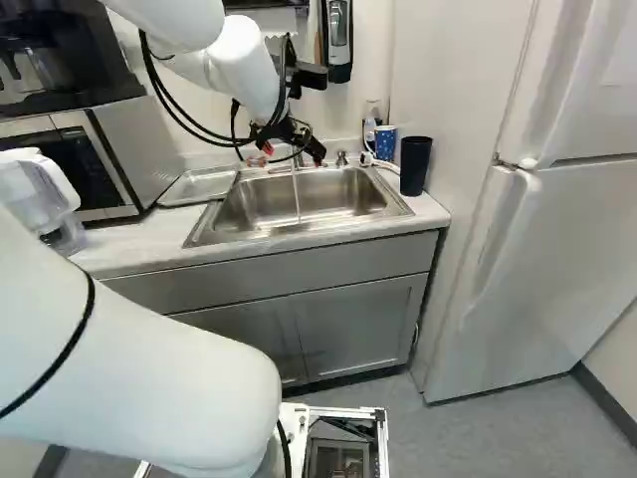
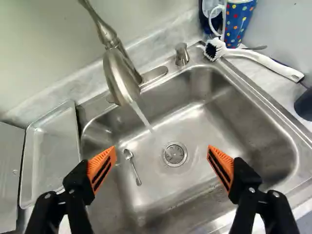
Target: Rinse the cup and place it in the tray
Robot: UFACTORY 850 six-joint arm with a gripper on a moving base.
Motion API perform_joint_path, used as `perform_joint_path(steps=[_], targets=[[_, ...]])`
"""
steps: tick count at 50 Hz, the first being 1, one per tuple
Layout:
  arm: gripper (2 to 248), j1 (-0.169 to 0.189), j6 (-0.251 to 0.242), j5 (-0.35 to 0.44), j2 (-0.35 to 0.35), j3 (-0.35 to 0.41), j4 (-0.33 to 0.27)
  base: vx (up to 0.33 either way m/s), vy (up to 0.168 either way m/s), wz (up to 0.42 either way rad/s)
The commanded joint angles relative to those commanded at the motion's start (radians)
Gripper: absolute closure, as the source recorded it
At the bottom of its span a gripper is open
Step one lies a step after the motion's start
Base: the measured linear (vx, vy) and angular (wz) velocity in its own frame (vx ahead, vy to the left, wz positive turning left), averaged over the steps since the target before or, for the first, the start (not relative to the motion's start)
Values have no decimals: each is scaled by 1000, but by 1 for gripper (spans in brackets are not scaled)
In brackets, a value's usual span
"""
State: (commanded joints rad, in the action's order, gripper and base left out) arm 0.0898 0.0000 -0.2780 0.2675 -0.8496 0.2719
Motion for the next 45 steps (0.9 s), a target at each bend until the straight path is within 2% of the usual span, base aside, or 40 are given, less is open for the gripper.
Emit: perform_joint_path(steps=[45], targets=[[3,62,0,128,-8,-7,133,0,0,0]])
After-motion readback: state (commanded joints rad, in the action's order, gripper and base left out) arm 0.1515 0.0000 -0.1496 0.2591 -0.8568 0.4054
